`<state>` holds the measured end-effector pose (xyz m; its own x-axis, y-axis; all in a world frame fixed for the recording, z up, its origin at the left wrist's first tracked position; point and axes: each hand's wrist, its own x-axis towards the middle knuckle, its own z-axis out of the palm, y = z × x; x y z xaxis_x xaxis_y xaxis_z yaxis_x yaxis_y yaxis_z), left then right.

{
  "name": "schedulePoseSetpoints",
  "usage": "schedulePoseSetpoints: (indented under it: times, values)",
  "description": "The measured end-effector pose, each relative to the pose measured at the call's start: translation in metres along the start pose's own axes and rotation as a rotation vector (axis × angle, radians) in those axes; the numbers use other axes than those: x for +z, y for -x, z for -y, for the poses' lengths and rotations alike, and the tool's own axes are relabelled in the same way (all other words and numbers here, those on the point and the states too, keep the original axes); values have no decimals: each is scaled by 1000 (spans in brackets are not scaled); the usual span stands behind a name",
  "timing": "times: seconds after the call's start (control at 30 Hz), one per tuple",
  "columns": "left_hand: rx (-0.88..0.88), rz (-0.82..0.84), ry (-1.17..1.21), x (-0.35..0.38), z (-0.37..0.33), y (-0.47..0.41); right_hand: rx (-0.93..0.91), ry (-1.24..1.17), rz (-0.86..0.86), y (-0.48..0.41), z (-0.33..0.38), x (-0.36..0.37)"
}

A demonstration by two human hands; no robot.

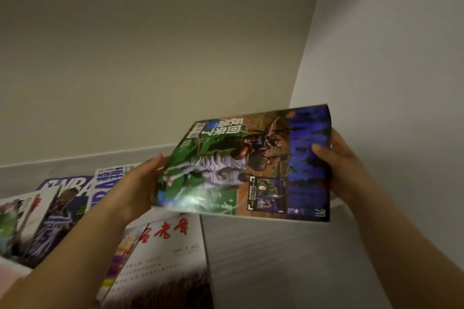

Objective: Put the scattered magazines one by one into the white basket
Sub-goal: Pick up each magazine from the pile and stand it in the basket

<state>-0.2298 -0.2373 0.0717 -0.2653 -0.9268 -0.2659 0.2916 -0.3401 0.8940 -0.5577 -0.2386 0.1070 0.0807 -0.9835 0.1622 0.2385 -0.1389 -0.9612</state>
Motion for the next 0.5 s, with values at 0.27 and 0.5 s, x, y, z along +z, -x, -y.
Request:
schedulePoseSetpoints:
  times: [0.27, 0.5]
  values:
    - [164, -46, -231, 55, 14, -43, 63, 456, -128, -25, 42, -36]
    - [261, -54, 39, 79, 20, -64, 181, 408, 31, -30, 53, -67]
